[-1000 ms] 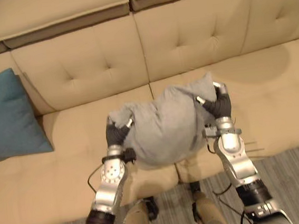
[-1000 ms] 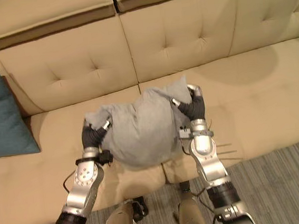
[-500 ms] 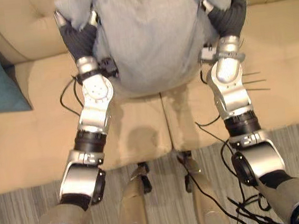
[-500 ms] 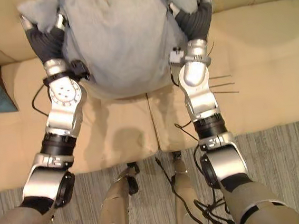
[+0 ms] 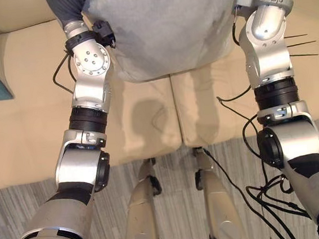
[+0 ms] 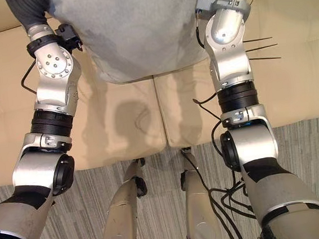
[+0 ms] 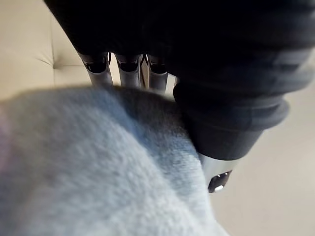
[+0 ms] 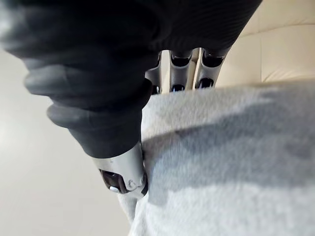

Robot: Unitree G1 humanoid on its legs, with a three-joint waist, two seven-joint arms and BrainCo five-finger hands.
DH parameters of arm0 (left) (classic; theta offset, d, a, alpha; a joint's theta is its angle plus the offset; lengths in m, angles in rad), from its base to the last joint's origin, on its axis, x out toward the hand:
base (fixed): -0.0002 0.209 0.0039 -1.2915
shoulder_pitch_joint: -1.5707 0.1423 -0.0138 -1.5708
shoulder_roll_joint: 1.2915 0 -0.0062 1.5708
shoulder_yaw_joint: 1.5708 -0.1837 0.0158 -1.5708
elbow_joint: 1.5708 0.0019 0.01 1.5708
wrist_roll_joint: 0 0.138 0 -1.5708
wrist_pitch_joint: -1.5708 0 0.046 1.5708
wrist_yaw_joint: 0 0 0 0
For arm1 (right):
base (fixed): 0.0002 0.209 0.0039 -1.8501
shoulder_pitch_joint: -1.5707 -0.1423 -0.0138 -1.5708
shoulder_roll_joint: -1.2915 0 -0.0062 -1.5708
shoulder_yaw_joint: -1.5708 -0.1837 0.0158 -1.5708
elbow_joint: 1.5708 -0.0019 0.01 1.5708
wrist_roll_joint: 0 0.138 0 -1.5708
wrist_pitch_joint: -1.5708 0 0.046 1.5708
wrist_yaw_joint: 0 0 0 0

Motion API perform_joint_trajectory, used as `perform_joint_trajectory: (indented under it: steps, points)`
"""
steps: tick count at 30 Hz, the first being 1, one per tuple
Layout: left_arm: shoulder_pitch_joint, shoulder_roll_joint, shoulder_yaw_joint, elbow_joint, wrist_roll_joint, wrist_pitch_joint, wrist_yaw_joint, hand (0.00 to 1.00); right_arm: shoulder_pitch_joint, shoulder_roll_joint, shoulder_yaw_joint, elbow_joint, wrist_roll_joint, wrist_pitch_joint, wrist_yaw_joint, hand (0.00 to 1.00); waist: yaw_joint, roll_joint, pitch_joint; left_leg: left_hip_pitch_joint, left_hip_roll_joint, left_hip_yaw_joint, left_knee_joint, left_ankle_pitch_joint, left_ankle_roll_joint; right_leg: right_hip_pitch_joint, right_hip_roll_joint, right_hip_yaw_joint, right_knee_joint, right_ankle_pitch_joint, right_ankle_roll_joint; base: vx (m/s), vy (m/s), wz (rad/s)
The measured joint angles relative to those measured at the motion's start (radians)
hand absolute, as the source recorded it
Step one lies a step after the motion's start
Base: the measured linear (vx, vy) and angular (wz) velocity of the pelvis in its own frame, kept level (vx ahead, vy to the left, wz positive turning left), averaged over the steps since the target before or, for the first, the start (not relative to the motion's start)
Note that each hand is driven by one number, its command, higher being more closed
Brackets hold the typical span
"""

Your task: Pick up cushions and gather them together orderly.

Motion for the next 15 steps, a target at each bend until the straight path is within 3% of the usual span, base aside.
perform_joint_trajectory:
  steps: [3, 9, 12, 15]
  points:
    - [0.000, 0.062, 0.012, 0.032, -0.027, 0.001, -0.024, 0.00, -0.006, -0.067, -0.001, 0.005, 0.022, -0.001, 0.022, 0.00, 0.002, 0.000, 0.000, 0.006, -0.003, -0.009, -0.020, 0.015, -0.003, 0.000, 0.000, -0.002, 0.000, 0.000, 0.000, -0.01, -0.006, 0.05]
    - [0.064, 0.196, 0.144, 0.003, -0.095, -0.003, -0.062, 0.00, -0.010, -0.191, -0.042, 0.026, 0.176, -0.013, 0.064, 0.00, 0.007, 0.000, 0.000, 0.044, -0.007, -0.009, -0.076, 0.046, -0.008, 0.007, 0.004, 0.000, 0.005, -0.001, 0.000, -0.02, -0.003, -0.01]
    - [0.175, 0.210, 0.180, -0.056, -0.129, -0.023, -0.096, 0.00, 0.090, -0.245, -0.045, 0.007, 0.234, -0.034, 0.105, 0.00, 0.014, 0.003, -0.002, 0.070, -0.006, -0.009, -0.088, 0.047, -0.010, 0.027, 0.006, 0.000, 0.006, -0.005, 0.004, -0.01, -0.003, -0.01]
    - [0.360, 0.206, 0.188, -0.149, -0.158, -0.042, -0.167, 0.00, 0.313, -0.261, -0.081, -0.093, 0.290, -0.048, 0.176, 0.00, 0.021, 0.004, -0.003, 0.090, -0.004, -0.010, -0.096, 0.049, -0.013, 0.042, 0.009, -0.001, 0.014, -0.017, 0.004, 0.00, 0.000, 0.00]
